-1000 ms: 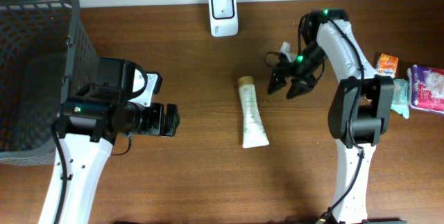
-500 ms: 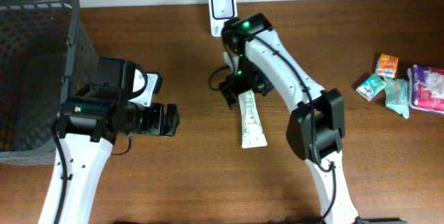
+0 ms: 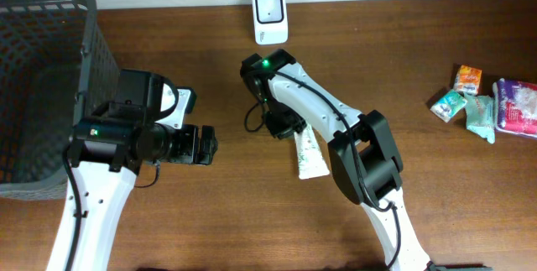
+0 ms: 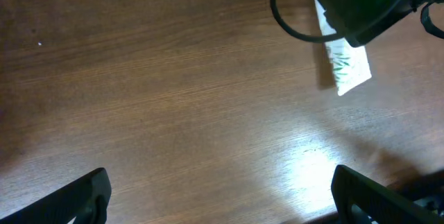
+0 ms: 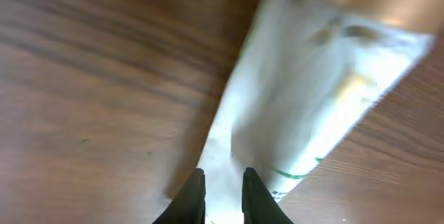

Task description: Scan the item barcode

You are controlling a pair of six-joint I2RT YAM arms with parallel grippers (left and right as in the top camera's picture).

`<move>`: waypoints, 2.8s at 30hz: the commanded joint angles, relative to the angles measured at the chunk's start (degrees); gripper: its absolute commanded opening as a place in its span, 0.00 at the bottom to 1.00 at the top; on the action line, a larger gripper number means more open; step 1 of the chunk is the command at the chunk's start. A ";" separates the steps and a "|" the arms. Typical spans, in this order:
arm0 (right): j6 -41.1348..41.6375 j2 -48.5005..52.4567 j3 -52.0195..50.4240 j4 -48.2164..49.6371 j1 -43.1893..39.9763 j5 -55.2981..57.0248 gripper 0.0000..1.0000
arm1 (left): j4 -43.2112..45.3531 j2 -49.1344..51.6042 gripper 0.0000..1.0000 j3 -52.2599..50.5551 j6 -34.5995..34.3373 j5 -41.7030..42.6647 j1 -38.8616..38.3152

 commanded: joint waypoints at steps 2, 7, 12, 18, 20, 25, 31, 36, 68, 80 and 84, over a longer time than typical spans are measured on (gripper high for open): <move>1.25 -0.20 -0.26 -0.04 -5.20 3.91 0.13 | 0.09 -0.28 0.99 0.11 1.33 0.20 -0.15; -0.72 -0.20 -0.26 0.52 -12.09 4.00 0.17 | 0.09 -0.28 0.99 0.11 1.33 0.20 -0.15; -0.68 -0.37 4.04 -6.64 -13.44 4.07 0.24 | 0.09 -0.28 0.99 0.11 1.33 0.20 -0.15; 5.18 -0.72 9.38 -11.21 -17.84 1.14 0.63 | 0.09 -0.28 0.99 0.11 1.33 0.20 -0.15; 5.14 -2.93 9.35 -11.26 -21.99 -3.52 0.64 | 0.09 -0.28 0.99 0.11 1.33 0.20 -0.15; 2.25 -14.82 9.35 -13.20 -31.65 -7.65 0.80 | 0.09 -0.28 0.99 0.11 1.33 0.20 -0.15; -12.11 -15.61 -4.22 -2.62 -36.54 -29.64 0.99 | 0.09 -0.28 0.99 0.11 1.33 0.20 -0.15; -6.51 -15.56 -24.55 16.85 -37.07 -31.67 0.99 | 0.09 -0.28 0.99 0.11 1.33 0.20 -0.15; 16.48 -16.85 -33.00 16.11 -14.32 9.60 0.70 | 0.09 -0.28 0.99 0.11 1.33 0.20 -0.15; -9.60 -16.85 -19.61 4.79 -41.64 -29.31 0.99 | 0.09 -0.28 0.99 0.11 1.33 0.20 -0.15; -9.22 -16.83 -32.06 17.40 -42.03 -35.78 0.99 | 0.09 -0.28 0.99 0.11 1.33 0.20 -0.15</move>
